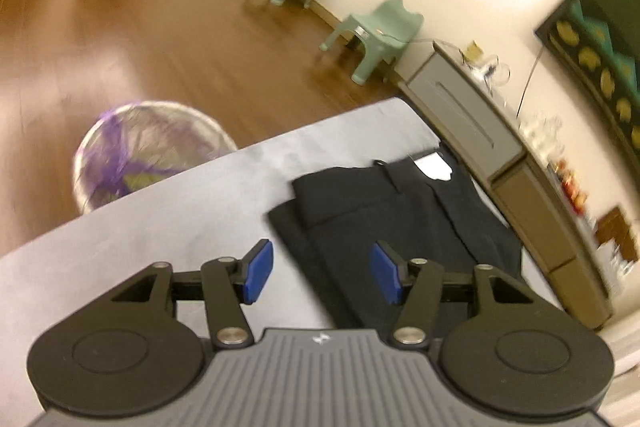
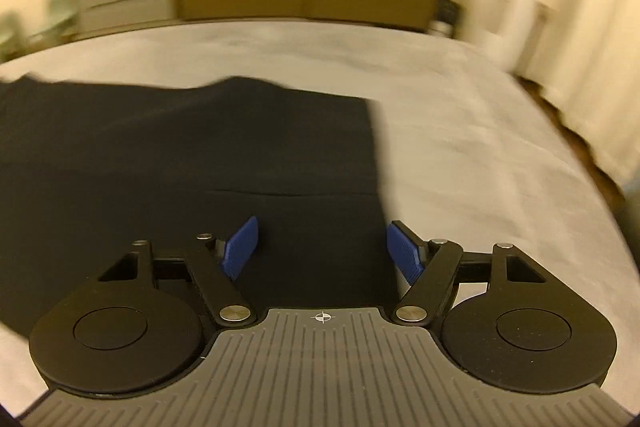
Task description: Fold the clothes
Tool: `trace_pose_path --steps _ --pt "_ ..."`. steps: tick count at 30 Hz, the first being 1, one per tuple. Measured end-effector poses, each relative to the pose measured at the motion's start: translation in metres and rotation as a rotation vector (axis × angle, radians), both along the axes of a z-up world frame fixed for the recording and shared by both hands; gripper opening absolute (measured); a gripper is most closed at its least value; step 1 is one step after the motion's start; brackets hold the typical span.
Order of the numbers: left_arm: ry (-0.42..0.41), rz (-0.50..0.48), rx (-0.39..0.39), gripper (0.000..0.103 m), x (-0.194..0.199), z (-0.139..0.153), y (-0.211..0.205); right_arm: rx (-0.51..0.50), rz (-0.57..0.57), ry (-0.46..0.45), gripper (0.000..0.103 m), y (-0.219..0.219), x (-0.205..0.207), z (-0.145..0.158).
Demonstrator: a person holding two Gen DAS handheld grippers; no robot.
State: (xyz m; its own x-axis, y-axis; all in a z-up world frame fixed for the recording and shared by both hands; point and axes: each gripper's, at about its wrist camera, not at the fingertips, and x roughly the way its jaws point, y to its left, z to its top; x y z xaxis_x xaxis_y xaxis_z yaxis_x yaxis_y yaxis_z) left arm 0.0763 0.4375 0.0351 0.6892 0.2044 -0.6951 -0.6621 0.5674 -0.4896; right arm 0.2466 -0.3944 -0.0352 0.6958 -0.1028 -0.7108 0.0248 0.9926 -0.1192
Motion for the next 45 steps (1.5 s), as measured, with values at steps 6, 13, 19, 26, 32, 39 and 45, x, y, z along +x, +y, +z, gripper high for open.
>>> trace_pose_path --steps 6,13,19,26,32,39,45 --pt "-0.035 -0.025 -0.093 0.061 0.004 -0.014 0.016 -0.128 -0.062 -0.018 0.081 0.01 -0.002 0.001" --pt "0.067 -0.095 -0.033 0.057 0.048 -0.035 0.011 -0.236 -0.052 -0.039 0.08 0.037 -0.009 -0.001" --pt "0.066 -0.086 -0.032 0.063 0.047 -0.038 0.007 -0.058 -0.197 -0.001 0.079 -0.009 -0.009 0.007" --pt "0.117 -0.183 0.109 0.016 0.073 -0.041 -0.025 0.13 -0.212 -0.004 0.09 -0.026 -0.053 0.014" --pt "0.176 -0.179 0.22 0.003 0.077 -0.045 -0.052 0.133 -0.14 -0.027 0.053 -0.02 -0.068 -0.002" --pt "0.225 -0.092 0.163 0.003 0.031 -0.035 -0.073 0.077 -0.119 -0.037 0.02 -0.021 -0.059 0.002" --pt "0.229 -0.073 0.21 0.006 0.005 -0.03 -0.091 0.002 -0.145 -0.029 0.024 -0.015 -0.053 0.002"
